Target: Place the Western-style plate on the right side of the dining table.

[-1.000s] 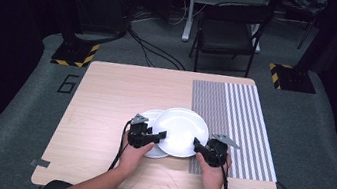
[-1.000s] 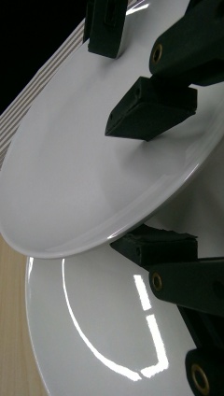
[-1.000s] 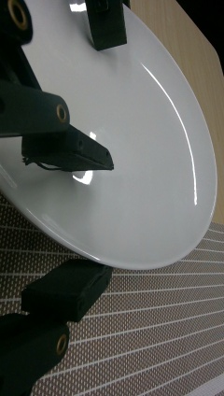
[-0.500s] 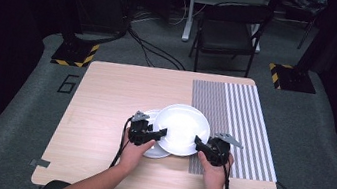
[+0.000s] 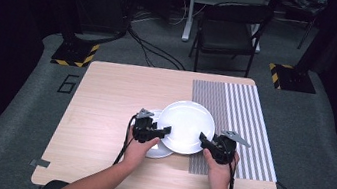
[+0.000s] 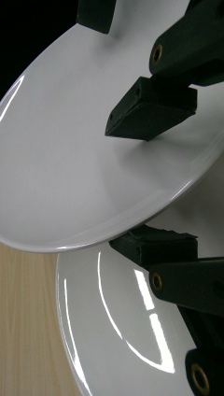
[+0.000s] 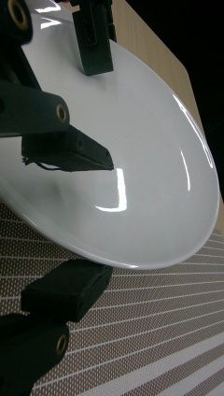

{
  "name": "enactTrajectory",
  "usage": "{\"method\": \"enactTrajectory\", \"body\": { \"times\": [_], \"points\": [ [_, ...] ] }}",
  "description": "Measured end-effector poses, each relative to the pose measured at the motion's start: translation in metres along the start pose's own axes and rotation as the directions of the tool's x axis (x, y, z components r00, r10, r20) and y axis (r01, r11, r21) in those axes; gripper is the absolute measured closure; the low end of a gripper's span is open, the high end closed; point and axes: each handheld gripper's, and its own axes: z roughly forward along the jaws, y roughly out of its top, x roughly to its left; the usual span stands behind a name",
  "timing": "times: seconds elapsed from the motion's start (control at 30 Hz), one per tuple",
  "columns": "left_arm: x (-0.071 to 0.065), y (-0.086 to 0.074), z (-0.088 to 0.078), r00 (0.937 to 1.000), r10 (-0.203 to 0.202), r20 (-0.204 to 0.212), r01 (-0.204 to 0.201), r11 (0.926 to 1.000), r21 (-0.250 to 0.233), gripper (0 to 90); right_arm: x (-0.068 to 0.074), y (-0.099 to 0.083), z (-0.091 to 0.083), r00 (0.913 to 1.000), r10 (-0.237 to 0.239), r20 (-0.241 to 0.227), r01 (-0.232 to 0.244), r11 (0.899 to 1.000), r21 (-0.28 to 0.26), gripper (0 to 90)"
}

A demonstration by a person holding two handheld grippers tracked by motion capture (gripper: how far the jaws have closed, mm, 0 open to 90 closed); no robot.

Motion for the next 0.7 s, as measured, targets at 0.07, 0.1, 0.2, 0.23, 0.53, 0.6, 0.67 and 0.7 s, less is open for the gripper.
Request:
{"method": "enactTrajectory", "body": {
  "times": [0.07, 0.1, 0.2, 0.23, 0.53, 0.6, 0.67, 0.7],
  "points": [
    [-0.001, 0.001, 0.001, 1.0, 0.004, 0.002, -0.004, 1.0, 0.002, 45.2, -0.001, 0.001, -0.001, 1.0, 0.004, 0.003, -0.004, 1.0, -0.002, 43.3],
    [-0.001, 0.001, 0.001, 1.0, 0.003, 0.001, -0.003, 1.0, 0.002, 45.2, -0.001, 0.001, -0.001, 1.0, 0.005, 0.003, -0.005, 1.0, -0.006, 43.3],
    [-0.002, 0.003, 0.003, 1.0, 0.001, 0.005, -0.001, 1.0, 0.003, 45.3, -0.003, 0.002, -0.002, 0.9999, 0.008, 0.009, -0.008, 1.0, -0.008, 43.3],
    [-0.002, 0.003, 0.003, 1.0, 0.002, 0.004, -0.002, 1.0, 0.003, 45.3, -0.003, 0.003, -0.002, 0.9999, 0.009, 0.007, -0.009, 1.0, -0.009, 43.4],
    [-0.005, 0.009, 0.005, 1.0, 0.0, 0.008, 0.0, 1.0, 0.005, 45.9, -0.006, 0.006, -0.005, 0.9997, 0.024, 0.008, -0.023, 1.0, -0.02, 43.4],
    [-0.006, 0.01, 0.005, 1.0, 0.003, 0.009, -0.003, 1.0, 0.006, 46.0, -0.007, 0.007, -0.006, 0.9997, 0.023, 0.008, -0.023, 0.999, -0.024, 43.3],
    [-0.007, 0.012, 0.006, 1.0, 0.004, 0.008, -0.005, 1.0, 0.005, 46.0, -0.007, 0.008, -0.006, 0.9996, 0.025, 0.009, -0.025, 0.999, -0.026, 43.4],
    [-0.007, 0.012, 0.006, 0.9999, 0.007, 0.01, -0.007, 1.0, 0.005, 46.2, -0.008, 0.008, -0.006, 0.9996, 0.026, 0.011, -0.026, 0.999, -0.026, 43.4]
  ]
}}
